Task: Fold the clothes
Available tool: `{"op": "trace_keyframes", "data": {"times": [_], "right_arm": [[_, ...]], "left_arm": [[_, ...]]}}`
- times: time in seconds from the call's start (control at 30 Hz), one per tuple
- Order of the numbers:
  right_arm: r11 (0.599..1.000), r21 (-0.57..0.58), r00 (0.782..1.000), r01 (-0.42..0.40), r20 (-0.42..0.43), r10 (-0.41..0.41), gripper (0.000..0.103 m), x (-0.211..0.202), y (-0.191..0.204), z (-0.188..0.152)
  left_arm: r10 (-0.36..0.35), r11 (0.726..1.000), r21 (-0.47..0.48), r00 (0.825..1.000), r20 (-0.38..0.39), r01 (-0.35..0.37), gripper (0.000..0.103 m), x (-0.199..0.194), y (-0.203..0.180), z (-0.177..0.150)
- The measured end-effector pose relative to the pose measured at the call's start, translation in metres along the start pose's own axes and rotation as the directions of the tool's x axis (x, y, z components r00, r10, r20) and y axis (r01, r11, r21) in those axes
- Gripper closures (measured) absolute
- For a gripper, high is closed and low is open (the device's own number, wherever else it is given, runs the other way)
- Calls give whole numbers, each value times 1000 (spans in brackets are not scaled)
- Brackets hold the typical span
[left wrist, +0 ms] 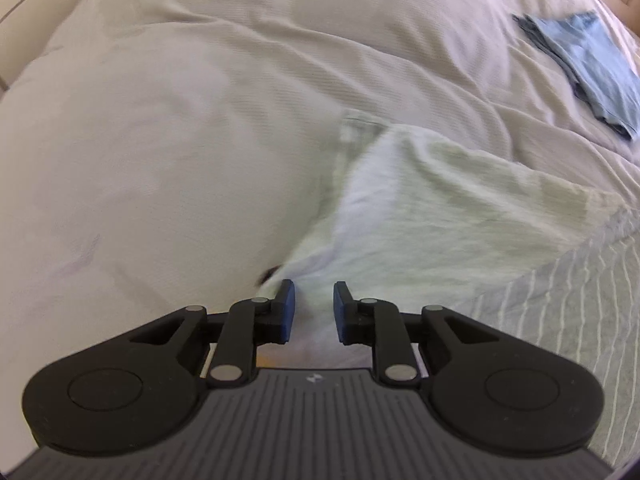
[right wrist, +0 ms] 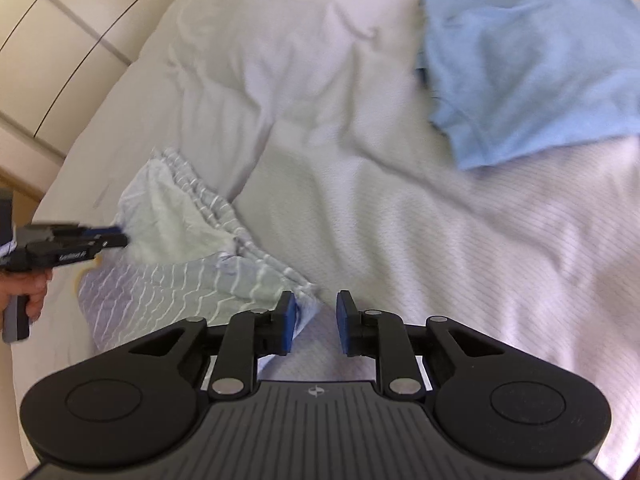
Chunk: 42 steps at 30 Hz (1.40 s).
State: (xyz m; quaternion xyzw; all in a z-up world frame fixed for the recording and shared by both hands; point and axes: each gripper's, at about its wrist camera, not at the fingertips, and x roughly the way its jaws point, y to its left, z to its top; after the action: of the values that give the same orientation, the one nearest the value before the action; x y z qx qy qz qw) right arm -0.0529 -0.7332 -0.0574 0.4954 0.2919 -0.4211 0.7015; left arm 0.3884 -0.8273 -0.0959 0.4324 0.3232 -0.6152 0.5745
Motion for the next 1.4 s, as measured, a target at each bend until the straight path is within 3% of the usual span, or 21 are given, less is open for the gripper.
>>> {"op": "trace_keyframes", "data": {"times": [0.13, 0.3, 0.5, 0.63, 0.7, 0.77, 0.9, 0.97, 1.03, 1.1, 1.17, 1.33, 1.4], "right_arm": [[1000, 18, 1000, 0, 15, -1, 82, -20, 2, -11], [994, -98, 999, -53, -2, 53, 81, -25, 33, -24], [960, -228, 982, -163, -131, 135, 82, 11, 71, -27], [928, -348, 981, -132, -179, 72, 85, 31, 83, -33], [934, -340, 985, -108, -162, 55, 84, 26, 85, -34], [934, -342, 988, -99, -146, 51, 81, 18, 91, -36], [919, -368, 983, -144, -158, 91, 81, 13, 112, -42], [906, -388, 978, -171, -179, 108, 81, 19, 125, -48], [892, -411, 973, -189, -198, 115, 82, 28, 136, -53], [882, -439, 974, -170, -212, 82, 82, 39, 141, -58], [878, -454, 974, -152, -218, 56, 85, 46, 140, -61], [874, -467, 973, -133, -227, 27, 85, 42, 136, -65], [874, -468, 973, -129, -229, 21, 84, 38, 138, -63]], "left_arm": [[14, 998, -65, 1000, 23, -12, 85, -22, 13, -15], [-10, 998, -66, 1000, 17, 11, 82, -24, 6, -37], [95, 995, -23, 994, -54, -96, 81, 7, 27, -52], [151, 979, -133, 988, -31, -154, 83, -12, 61, -64], [124, 976, -182, 992, 5, -121, 83, -33, 64, -73], [41, 972, -236, 998, 56, -26, 83, -53, 59, -80], [-165, 967, -177, 979, 120, 185, 82, -62, 17, -85], [-173, 980, -83, 983, 70, 178, 81, -42, -4, -85], [-106, 994, -20, 994, 8, 107, 83, -18, -8, -89], [-73, 991, -116, 997, 1, 72, 100, -3, 16, -96], [-92, 972, -214, 996, 15, 93, 100, -1, 34, -100], [-57, 983, -172, 996, 63, 67, 95, -32, 19, -100], [-76, 981, -169, 993, 95, 91, 94, -40, 15, -98]]}}
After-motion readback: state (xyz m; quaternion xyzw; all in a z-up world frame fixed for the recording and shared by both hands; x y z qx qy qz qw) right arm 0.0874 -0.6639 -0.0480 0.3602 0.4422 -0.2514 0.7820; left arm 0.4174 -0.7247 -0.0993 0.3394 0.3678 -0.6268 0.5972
